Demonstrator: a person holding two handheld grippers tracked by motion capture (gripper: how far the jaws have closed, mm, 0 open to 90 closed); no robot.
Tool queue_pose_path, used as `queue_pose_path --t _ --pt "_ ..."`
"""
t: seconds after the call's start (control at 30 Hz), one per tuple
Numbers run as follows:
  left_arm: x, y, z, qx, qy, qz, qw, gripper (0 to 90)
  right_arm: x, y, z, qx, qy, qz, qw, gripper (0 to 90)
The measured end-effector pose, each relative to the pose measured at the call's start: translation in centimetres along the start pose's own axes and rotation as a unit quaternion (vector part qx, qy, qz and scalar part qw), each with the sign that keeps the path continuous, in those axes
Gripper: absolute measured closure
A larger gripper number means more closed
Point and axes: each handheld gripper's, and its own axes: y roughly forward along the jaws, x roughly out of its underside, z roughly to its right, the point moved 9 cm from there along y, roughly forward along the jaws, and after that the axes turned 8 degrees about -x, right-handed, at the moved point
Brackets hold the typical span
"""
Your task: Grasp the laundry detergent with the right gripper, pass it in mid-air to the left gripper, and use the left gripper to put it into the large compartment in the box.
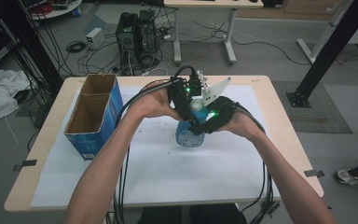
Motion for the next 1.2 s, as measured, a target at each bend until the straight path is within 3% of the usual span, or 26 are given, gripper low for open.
queue_pose_path --t 0.03,0.07,0.1,0.2,0.23,0.27,0.33,0.37,0.4,0.53,0.57,0.6,0.63,0.67,0.7,0.77,0.8,0.83,0.87,0.9,0.93,0.97,1.0,1.03,1.17,1.2 --pt "0.0 0.0 0.0 0.000 -0.001 0.001 1.0000 37.2 -0.1 0.1 0.1 0.000 -0.006 0.003 1.0000 43.1" --pt "0.0 0.0 0.0 0.001 0.001 0.001 1.0000 37.2 1.0 -0.6 -0.9 0.008 0.074 -0.040 0.9964 43.0" --pt "0.0 0.0 0.0 0.001 0.001 0.000 1.0000 37.2 0.2 -0.1 -0.2 -0.002 0.013 -0.002 0.9999 42.9" --pt "-0.1 0.0 0.0 0.002 0.000 0.001 1.0000 37.2 0.3 -0.2 -0.5 -0.004 0.031 -0.008 0.9995 42.7" --pt "-0.1 0.0 0.0 0.002 0.000 0.001 1.0000 37.2 1.3 -0.9 -1.4 0.008 0.105 -0.053 0.9930 42.6" --pt "-0.1 0.0 0.0 0.002 0.000 0.002 1.0000 37.2 1.8 -1.3 -2.0 0.015 0.147 -0.077 0.9860 42.5" --pt "0.0 0.0 0.0 0.002 -0.001 0.000 1.0000 37.2 1.8 -1.3 -2.0 0.016 0.148 -0.077 0.9858 42.3" --pt "0.0 0.0 0.0 0.002 -0.001 -0.003 1.0000 37.2 0.6 -0.4 -0.8 0.001 0.049 -0.019 0.9986 42.3" --pt "0.0 0.1 0.0 0.002 -0.003 0.000 1.0000 37.2 0.4 -0.1 -0.8 -0.002 0.043 -0.006 0.9991 42.1" --pt "0.1 0.3 0.1 0.000 -0.006 0.000 1.0000 37.2 0.5 -0.1 -0.6 -0.003 0.035 -0.009 0.9993 41.8" --pt "0.2 0.3 0.1 -0.001 -0.005 0.001 1.0000 37.2 1.5 -0.8 -1.5 0.011 0.111 -0.055 0.9923 41.6" --pt "0.2 0.3 0.1 0.000 -0.004 0.001 1.0000 37.2 0.5 0.0 -0.6 -0.002 0.036 -0.006 0.9993 41.3" --pt "0.3 0.3 0.1 0.001 -0.005 0.001 1.0000 37.2 0.4 0.0 -0.5 -0.003 0.031 -0.004 0.9995 41.0" --pt "0.3 0.3 0.1 0.002 -0.006 0.002 1.0000 37.2 0.6 0.0 -0.9 -0.002 0.056 -0.008 0.9984 40.2" --pt "0.3 0.3 0.1 0.002 -0.006 0.001 1.0000 37.2 2.3 -1.4 -2.8 0.026 0.204 -0.101 0.9735 39.7" --pt "0.3 0.3 0.2 0.002 -0.004 -0.001 1.0000 37.2 2.5 -1.4 -2.7 0.021 0.197 -0.110 0.9740 39.4" --pt "0.3 0.3 0.2 0.002 -0.004 0.001 1.0000 37.2 1.9 -1.1 -3.2 0.009 0.217 -0.087 0.9722 38.8" --pt "0.3 0.3 0.2 0.002 -0.006 0.000 1.0000 37.2 2.4 -1.4 -2.7 0.021 0.191 -0.106 0.9757 38.1" --pt "0.3 0.3 0.2 0.000 -0.004 0.001 1.0000 37.2 2.6 -1.7 -3.1 0.026 0.223 -0.119 0.9673 37.8" --pt "0.3 0.3 0.2 0.000 -0.004 0.001 1.0000 37.2 1.9 -1.2 -3.3 0.010 0.222 -0.088 0.9710 37.0" --pt "0.4 0.3 0.2 0.000 -0.004 0.000 1.0000 37.2 2.3 -1.4 -2.6 0.021 0.190 -0.097 0.9767 36.4" --pt "0.4 0.2 0.1 0.001 -0.002 0.000 1.0000 37.2 2.5 -1.6 -2.7 0.022 0.192 -0.107 0.9753 36.0" --pt "0.5 0.3 0.1 0.001 -0.003 -0.001 1.0000 37.2 2.3 -1.4 -2.7 0.023 0.195 -0.099 0.9755 35.7" --pt "0.5 0.3 0.1 0.000 -0.005 0.000 1.0000 37.2 2.4 -1.7 -2.9 0.023 0.201 -0.108 0.9733 35.5" --pt "0.7 0.2 0.2 -0.002 -0.013 -0.005 0.9999 37.2 2.3 -1.8 -3.1 0.024 0.211 -0.109 0.9712 33.5" --pt "0.7 0.3 0.1 -0.002 -0.006 -0.003 1.0000 37.2 2.3 -1.8 -3.1 0.025 0.210 -0.110 0.9711 33.5"
